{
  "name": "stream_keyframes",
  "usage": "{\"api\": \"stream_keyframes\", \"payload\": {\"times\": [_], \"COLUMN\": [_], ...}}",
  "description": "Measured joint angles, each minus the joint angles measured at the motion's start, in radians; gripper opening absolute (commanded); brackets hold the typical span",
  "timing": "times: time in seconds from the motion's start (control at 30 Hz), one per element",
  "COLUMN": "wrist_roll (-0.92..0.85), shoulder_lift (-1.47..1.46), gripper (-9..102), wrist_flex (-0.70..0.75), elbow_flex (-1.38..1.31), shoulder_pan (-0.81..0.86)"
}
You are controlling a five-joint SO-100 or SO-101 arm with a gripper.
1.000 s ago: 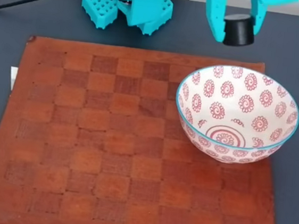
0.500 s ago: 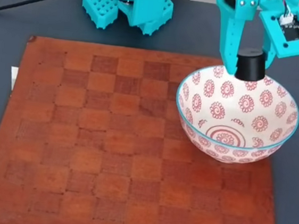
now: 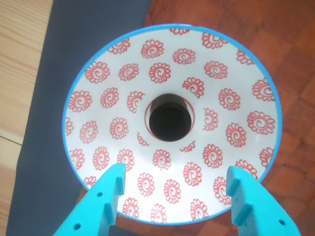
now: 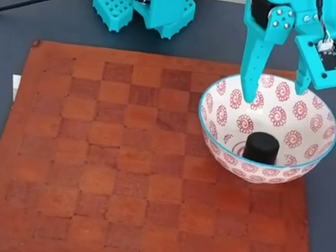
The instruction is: Grasp a black cylinder and put it in a bowl.
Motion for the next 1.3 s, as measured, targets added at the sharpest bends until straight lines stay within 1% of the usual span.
{"api": "stream_keyframes", "payload": {"times": [0.13,0.27,0.5,0.67,0.93,1.1,1.3], "wrist_roll": [0.000,0.000,0.000,-0.028,-0.103,-0.137,-0.158], "shoulder_lift": [0.002,0.002,0.135,0.249,0.446,0.598,0.807], "gripper": [9,0,0,0,0,0,0], "wrist_flex": [0.020,0.083,0.195,0.216,0.219,0.219,0.156], "elbow_flex": [0.000,-0.003,-0.003,0.017,0.241,0.399,0.583], "shoulder_pan": [0.005,0.015,0.069,0.138,0.293,0.428,0.508]}}
